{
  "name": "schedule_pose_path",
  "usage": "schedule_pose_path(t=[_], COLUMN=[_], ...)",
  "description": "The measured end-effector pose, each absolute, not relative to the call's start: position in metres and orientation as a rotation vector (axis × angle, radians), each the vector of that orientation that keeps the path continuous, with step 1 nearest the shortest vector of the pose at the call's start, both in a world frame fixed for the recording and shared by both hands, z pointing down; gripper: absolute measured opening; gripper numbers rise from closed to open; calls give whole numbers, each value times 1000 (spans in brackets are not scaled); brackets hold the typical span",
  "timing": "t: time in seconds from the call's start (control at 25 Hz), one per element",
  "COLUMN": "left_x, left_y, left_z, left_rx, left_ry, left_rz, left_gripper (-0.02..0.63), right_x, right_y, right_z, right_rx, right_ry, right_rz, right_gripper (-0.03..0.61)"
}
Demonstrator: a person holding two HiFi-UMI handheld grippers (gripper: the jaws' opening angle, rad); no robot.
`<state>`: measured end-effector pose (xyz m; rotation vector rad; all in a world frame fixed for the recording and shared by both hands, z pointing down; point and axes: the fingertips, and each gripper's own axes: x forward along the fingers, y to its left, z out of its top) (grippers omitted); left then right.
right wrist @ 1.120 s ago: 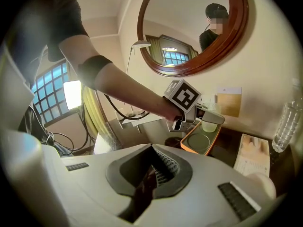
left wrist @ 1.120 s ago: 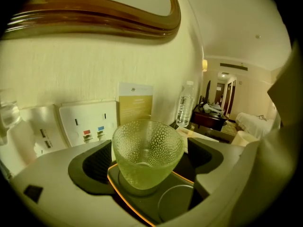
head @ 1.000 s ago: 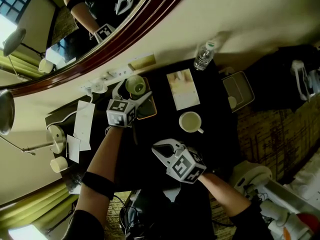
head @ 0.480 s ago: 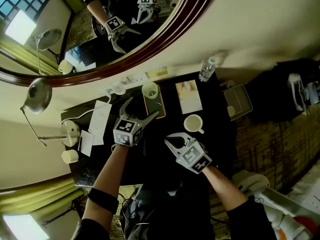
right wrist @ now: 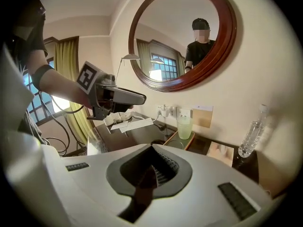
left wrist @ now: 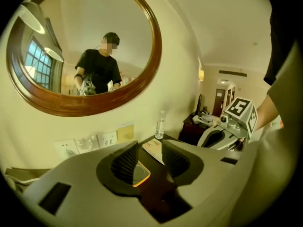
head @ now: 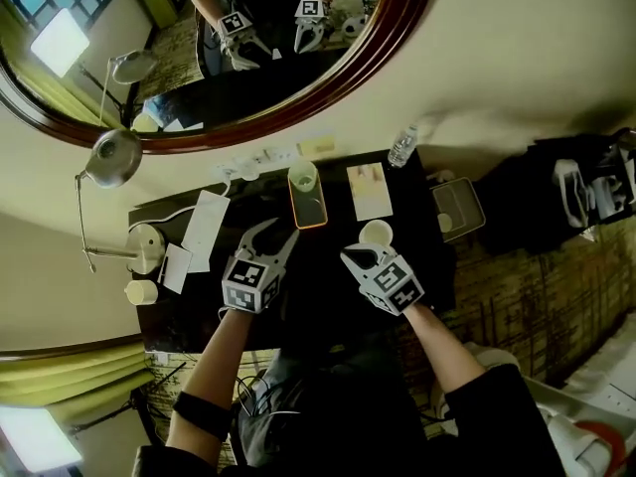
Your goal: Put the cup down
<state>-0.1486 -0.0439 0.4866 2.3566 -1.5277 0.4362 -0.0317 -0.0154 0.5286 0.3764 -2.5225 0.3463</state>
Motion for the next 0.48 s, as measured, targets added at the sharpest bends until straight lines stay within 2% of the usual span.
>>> schedule_pose_path(t=[0.12, 0.24, 0.48], left_x=[-155, -161, -166], left_y=[-19, 6, 47], left_z=[483, 491, 508], left_rx=[2284, 2216, 2136], left_ry=[-1558, -1580, -1563], left_rz=[477, 516, 486], left_gripper=[53, 2, 2], right_x=[-20, -9, 6], right_y=[-18, -17, -15], right_z=[532, 535, 551], right_rx=[396, 424, 462], right_ry=[-2494, -2487, -2473], right_rz=[333, 340, 322], right_gripper=[14, 14, 14])
